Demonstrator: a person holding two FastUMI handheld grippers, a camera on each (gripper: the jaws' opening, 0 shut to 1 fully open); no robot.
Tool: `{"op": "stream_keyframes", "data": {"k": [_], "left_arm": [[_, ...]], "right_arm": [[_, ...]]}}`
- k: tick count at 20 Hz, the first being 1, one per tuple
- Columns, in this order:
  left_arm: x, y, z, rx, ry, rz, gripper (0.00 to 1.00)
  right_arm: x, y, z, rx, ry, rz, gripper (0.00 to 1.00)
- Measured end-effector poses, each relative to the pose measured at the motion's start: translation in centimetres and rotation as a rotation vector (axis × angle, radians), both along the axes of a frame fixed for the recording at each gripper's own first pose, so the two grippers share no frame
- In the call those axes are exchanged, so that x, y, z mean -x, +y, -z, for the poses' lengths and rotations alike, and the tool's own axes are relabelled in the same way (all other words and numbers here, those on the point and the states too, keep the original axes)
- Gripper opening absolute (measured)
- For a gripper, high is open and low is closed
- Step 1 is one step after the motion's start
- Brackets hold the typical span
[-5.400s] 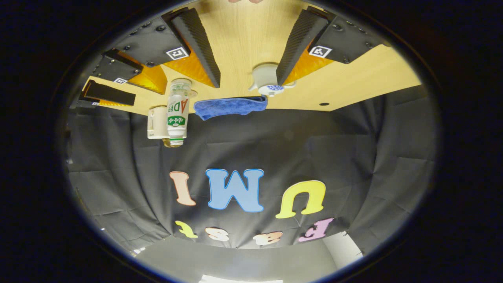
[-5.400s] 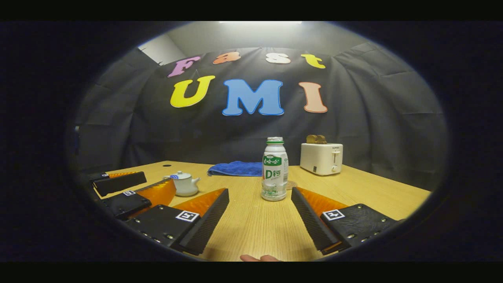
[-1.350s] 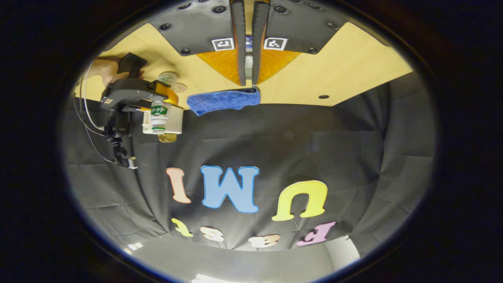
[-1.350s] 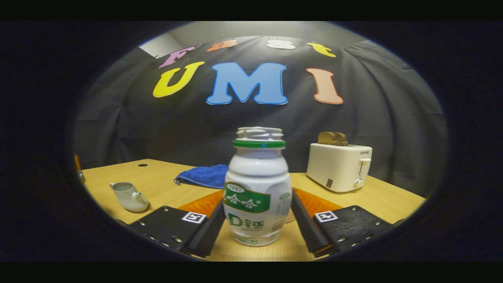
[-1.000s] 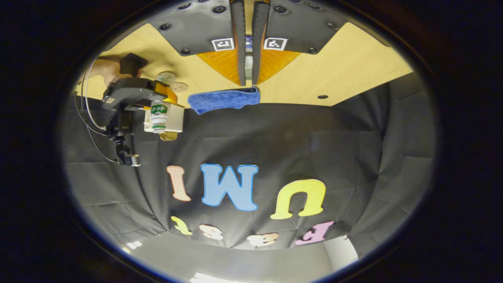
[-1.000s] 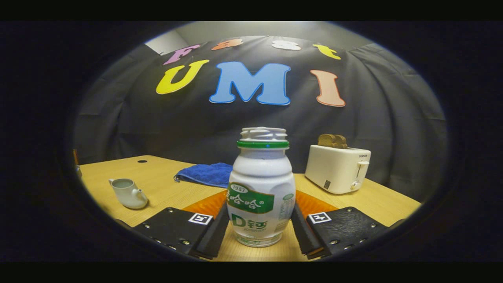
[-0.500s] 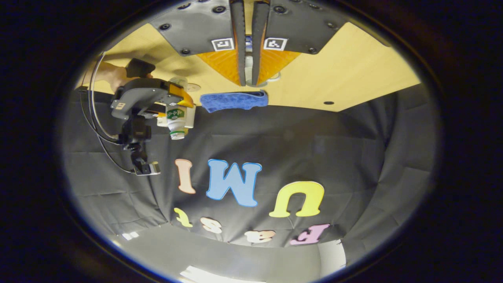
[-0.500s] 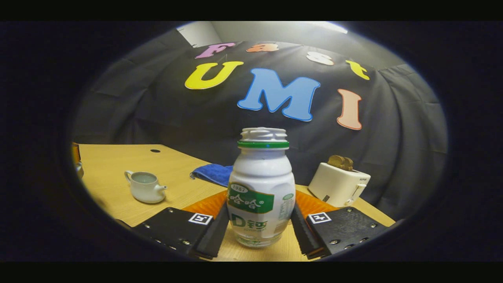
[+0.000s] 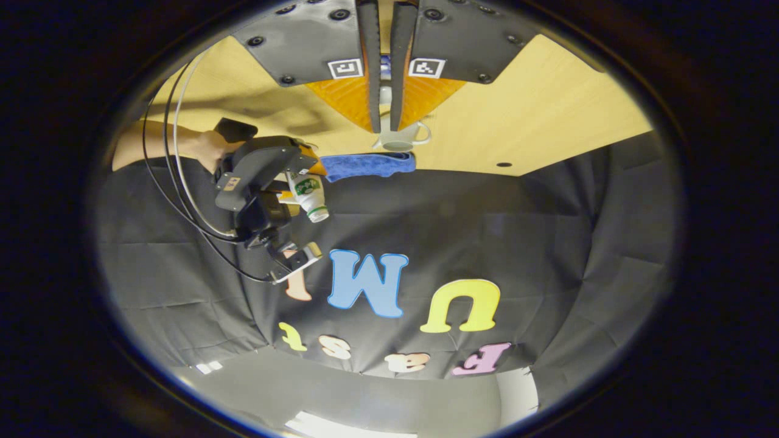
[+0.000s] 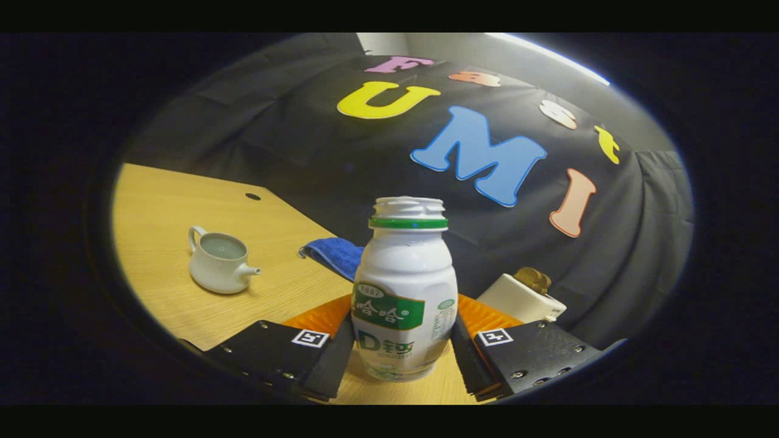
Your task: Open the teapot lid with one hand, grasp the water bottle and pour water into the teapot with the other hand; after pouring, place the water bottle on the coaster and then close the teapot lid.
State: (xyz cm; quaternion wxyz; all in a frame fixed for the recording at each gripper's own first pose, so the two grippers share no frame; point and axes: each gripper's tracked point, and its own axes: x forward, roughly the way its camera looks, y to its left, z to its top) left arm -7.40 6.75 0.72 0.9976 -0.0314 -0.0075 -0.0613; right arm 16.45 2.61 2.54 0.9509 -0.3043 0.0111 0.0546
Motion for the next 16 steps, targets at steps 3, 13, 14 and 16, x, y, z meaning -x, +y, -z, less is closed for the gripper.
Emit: {"op": "stream_keyframes", "data": {"k": [3,13,14,16], "left_arm": [[0.4,-0.3,0.4,0.017,-0.001,0.004,0.17],[1.1,1.2,-0.4,0.004,-0.036,-0.036,0.17],[1.2,1.3,-0.7,0.003,-0.040,-0.040,0.17],[1.5,1.4,-1.1,0.010,-0.051,-0.040,0.17]], "right_arm": [[-0.7,1.0,-0.1,0.092,0.005,-0.014,0.74],[-2.4,3.5,0.1,0.422,-0.026,-0.065,0.74],[-2.5,3.8,0.1,0.448,-0.031,-0.072,0.74],[-2.6,4.3,0.1,0.493,-0.043,-0.084,0.74]]}}
